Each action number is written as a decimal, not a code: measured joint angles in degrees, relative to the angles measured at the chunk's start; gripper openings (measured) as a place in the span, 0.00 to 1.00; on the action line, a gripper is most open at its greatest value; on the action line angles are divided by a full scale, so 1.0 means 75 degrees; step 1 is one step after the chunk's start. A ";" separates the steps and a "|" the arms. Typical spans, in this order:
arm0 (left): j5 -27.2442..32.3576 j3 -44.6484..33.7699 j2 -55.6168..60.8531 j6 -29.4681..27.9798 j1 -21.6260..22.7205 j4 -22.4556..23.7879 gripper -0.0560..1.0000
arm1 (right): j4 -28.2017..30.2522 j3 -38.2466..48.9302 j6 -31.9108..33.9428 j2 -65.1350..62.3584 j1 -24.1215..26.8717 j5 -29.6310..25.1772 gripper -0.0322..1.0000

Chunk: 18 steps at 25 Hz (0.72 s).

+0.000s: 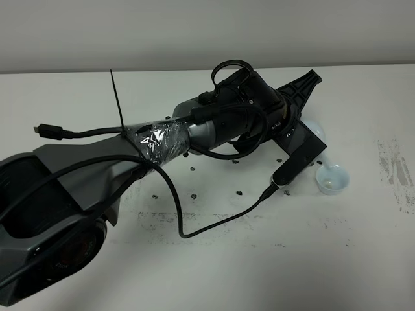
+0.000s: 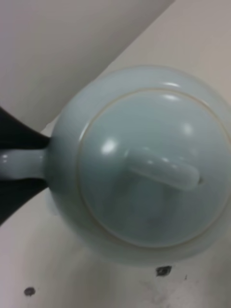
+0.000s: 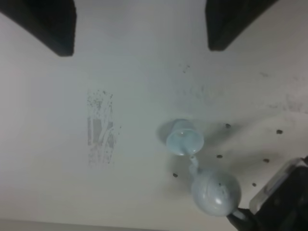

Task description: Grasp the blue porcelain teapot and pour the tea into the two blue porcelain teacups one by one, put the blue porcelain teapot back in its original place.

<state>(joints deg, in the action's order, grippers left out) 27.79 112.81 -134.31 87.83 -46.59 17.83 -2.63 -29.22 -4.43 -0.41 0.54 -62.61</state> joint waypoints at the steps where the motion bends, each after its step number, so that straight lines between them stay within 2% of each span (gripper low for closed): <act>1: -0.0041 0.0000 0.0000 0.0008 -0.0010 0.0007 0.09 | 0.0000 0.0000 0.0000 0.0000 0.0000 0.0000 0.60; 18: -0.0203 0.0000 0.0000 0.0028 -0.0081 0.0418 0.09 | 0.0000 0.0000 0.0000 0.0000 0.0000 0.0000 0.60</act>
<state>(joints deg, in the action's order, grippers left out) 26.27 112.81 -134.31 88.04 -47.20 20.97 -2.63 -29.22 -4.43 -0.41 0.54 -62.61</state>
